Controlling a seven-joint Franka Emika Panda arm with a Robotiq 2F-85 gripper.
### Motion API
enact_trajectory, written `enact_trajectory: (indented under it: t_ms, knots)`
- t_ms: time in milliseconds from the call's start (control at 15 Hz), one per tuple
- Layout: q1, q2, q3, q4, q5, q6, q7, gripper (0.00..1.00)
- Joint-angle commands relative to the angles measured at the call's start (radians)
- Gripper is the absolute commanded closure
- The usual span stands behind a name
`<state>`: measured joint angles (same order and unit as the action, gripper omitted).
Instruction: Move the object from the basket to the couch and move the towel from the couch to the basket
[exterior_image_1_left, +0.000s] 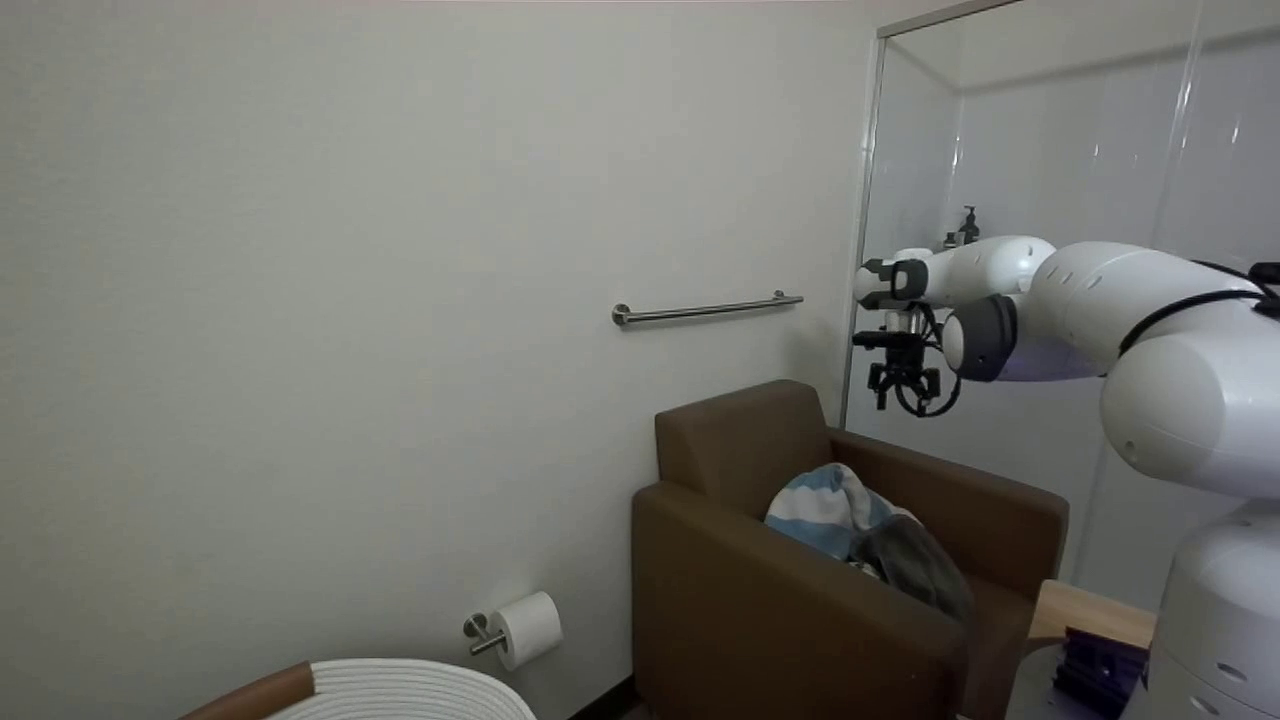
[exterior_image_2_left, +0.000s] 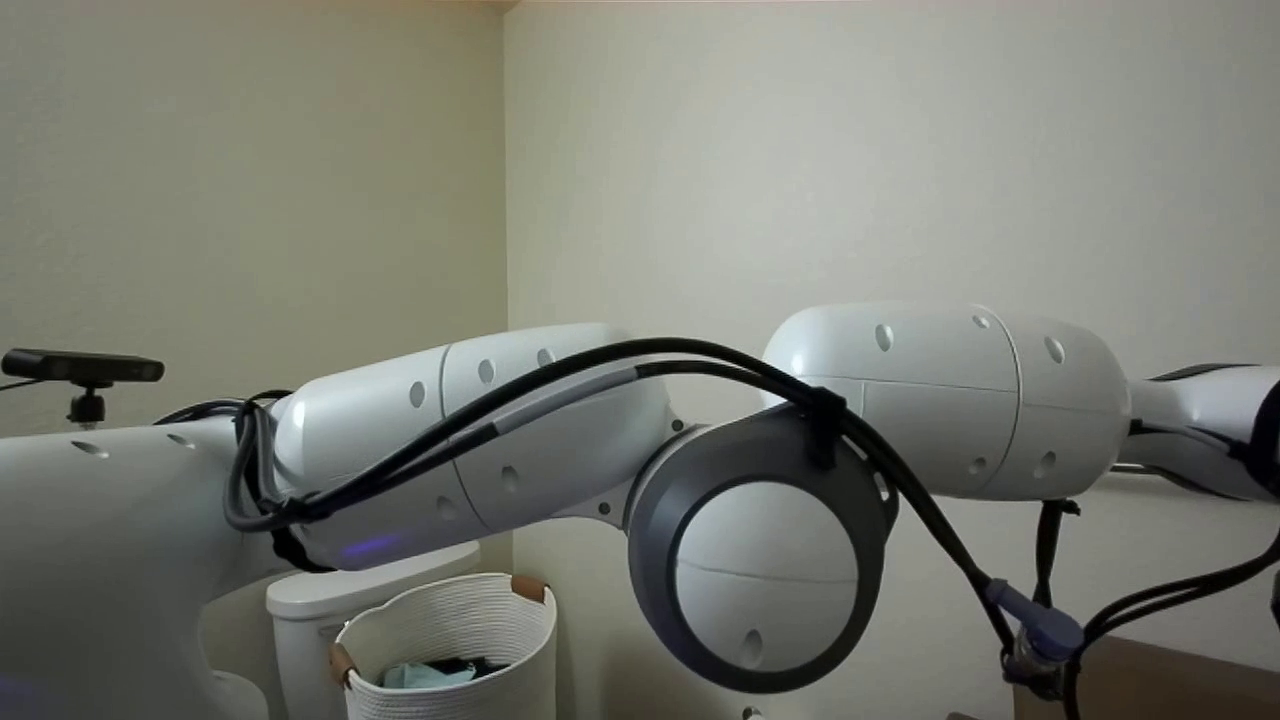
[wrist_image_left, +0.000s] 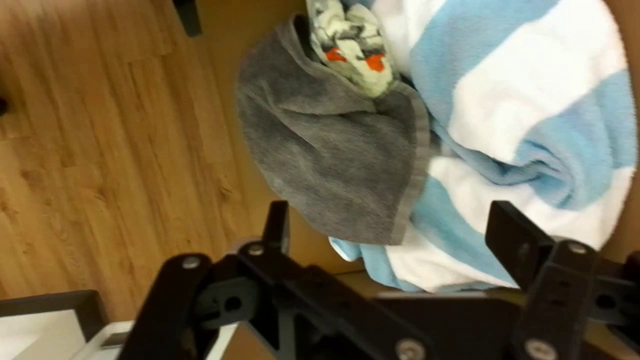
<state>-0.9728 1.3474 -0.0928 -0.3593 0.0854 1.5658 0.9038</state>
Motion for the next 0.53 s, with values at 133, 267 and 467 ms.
enact_trajectory:
  t_ms: [133, 267, 467]
  knots:
    - [0.014, 0.143, 0.074, -0.010, 0.057, 0.397, -0.112, 0.00]
    - [0.021, 0.128, 0.121, -0.131, 0.085, 0.570, -0.163, 0.00]
    - [0.030, 0.177, 0.188, -0.236, 0.142, 0.832, -0.276, 0.00]
